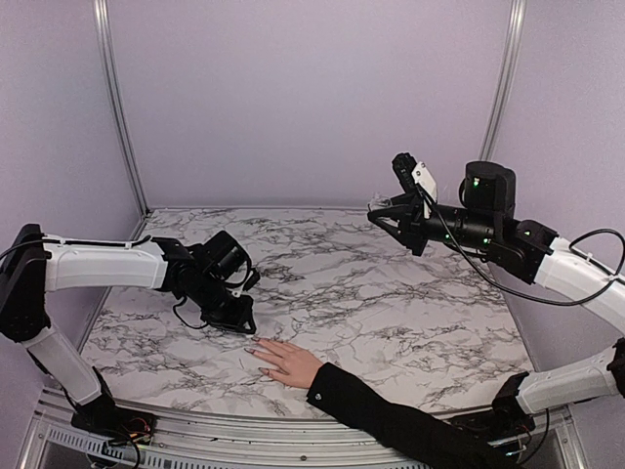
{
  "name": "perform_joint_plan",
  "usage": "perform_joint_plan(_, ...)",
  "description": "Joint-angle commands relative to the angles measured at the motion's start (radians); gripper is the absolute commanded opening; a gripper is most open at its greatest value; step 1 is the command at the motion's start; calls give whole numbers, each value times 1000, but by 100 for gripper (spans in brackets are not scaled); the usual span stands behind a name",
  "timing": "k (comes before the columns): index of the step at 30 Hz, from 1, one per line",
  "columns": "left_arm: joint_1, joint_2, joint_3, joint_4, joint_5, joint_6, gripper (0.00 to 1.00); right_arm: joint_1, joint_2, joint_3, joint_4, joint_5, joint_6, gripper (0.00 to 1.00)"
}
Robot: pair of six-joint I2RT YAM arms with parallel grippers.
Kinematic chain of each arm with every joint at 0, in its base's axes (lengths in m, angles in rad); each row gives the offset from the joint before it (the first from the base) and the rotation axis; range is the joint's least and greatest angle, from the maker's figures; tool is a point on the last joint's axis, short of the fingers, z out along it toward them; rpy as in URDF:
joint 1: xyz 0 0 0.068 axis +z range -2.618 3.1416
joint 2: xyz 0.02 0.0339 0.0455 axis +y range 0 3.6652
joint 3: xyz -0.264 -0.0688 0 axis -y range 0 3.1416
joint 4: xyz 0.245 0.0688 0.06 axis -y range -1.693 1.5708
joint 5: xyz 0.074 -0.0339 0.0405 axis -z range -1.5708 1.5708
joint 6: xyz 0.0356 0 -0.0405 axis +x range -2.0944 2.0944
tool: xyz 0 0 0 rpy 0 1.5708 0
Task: Paint the nails
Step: Paint the nail polish on the nail.
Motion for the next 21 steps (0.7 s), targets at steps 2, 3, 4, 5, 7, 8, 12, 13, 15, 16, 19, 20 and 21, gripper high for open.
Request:
perform_joint_plan(2,3,-1,-22,3,-28,-4,0,-9,-16,2,11,12,-8,0)
perform_joint_plan(3,4,0,-24,-1,-31,-3,0,-9,-16,4,12,12,-9,0)
perform_joint_plan(4,3,3,-26,-4,-31,-1,0,-10,-16,3,12,10,-9,0)
perform_joint_plan(5,3,4,-27,-6,-28,0,0,-9,-16,2,13,10,-8,0)
perform_joint_plan(7,3,1,-33,-10,-36,-1,0,-10,-16,4,12,10,-10,0)
perform_joint_plan(8,3,-1,-35,-12,-40,1,0,-9,-16,5,11,11,-10,0)
perform_joint_plan(12,3,-16,-40,-21,-47,8,0,-9,-17,5,9,11,-10,0)
perform_joint_plan(13,5,-17,-40,-25,-50,9,0,-9,-17,5,9,11,-11,0)
perform_joint_plan(15,5,-23,-38,-36,-57,15,0,-8,-17,5,9,11,-11,0)
perform_joint_plan(16,7,-25,-38,-43,-62,18,0,-9,-17,5,9,10,-10,0)
perform_joint_plan(19,16,-34,-36,-57,-72,25,0,-9,-17,7,11,7,-10,0)
perform_joint_plan(20,19,-38,-34,-62,-76,28,0,-9,-17,8,11,7,-10,0)
perform_joint_plan(21,22,-43,-32,-67,-78,30,0,-9,-18,8,11,7,-10,0)
